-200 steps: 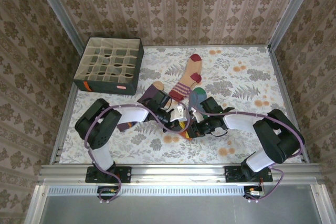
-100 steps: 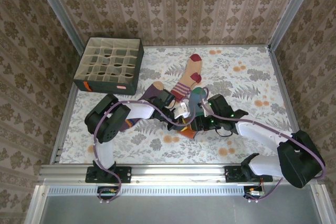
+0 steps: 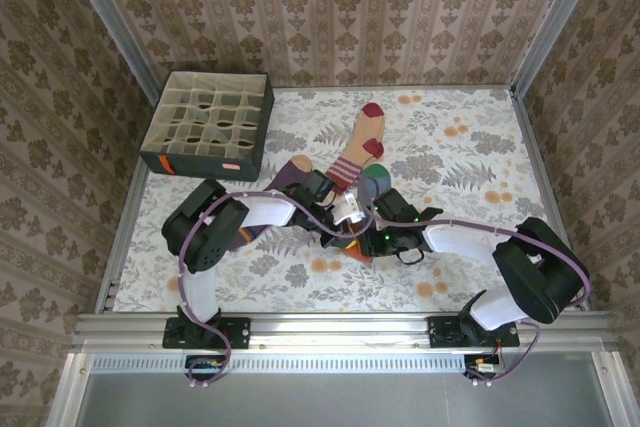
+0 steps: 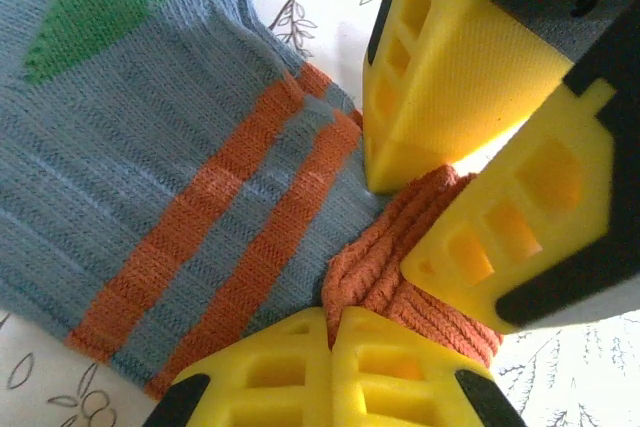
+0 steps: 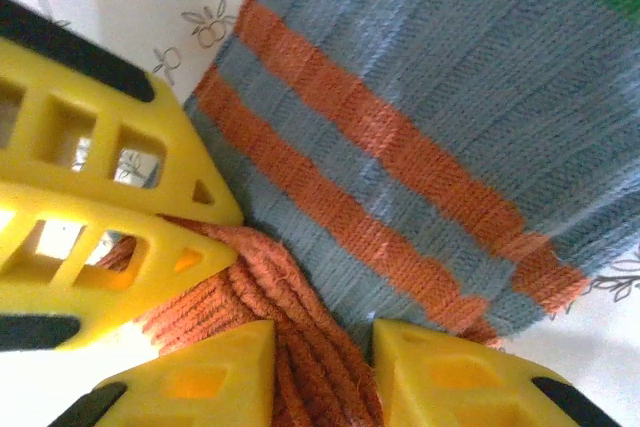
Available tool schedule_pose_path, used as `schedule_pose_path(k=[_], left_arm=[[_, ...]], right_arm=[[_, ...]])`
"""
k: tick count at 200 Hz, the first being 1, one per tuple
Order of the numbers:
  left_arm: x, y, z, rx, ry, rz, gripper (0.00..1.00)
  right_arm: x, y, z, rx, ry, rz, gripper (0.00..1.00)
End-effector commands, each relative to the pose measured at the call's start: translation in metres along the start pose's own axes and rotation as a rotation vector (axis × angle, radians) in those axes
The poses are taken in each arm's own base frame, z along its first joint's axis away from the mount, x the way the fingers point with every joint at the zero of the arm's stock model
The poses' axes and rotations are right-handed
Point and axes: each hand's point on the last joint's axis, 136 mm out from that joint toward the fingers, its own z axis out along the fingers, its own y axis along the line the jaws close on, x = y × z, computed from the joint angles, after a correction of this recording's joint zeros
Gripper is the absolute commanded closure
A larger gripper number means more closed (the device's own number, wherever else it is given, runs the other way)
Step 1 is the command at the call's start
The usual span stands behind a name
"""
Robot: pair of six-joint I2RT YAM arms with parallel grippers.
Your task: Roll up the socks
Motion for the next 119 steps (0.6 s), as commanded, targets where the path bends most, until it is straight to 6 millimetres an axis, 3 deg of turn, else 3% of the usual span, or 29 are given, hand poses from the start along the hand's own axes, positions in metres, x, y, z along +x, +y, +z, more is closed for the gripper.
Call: schedule_pose_path(k=[1,34,52,77,119], left_arm=[[0.027,0.007,-0.003,-0.094,0.066,0.013,0.93],[0.003,-0.015,-0.03,-0.133,-0.097,0.301,0.79],[-0.012,-0.018,-0.049,-0.208,-0.148,0.4,0.71],[-0.022,-0.019,-0.066,-0.282,-0.153,0.478,0.68],[-0.003,-0.032,-0.046,-0.334,0.016,0.746,0.66]], right_arm=[[0.021,-0.033,0.01,0.182,0.088,0.01,0.76],[0.028,-0.037,0.013,0.202,0.135,-0.002,0.8],[0.033,-0.037,0.015,0.191,0.161,-0.007,0.8],[0.039,-0.034,0.019,0.17,0.198,-0.009,0.8],[0.046,-0.028,0.026,0.106,0.258,0.001,0.8]])
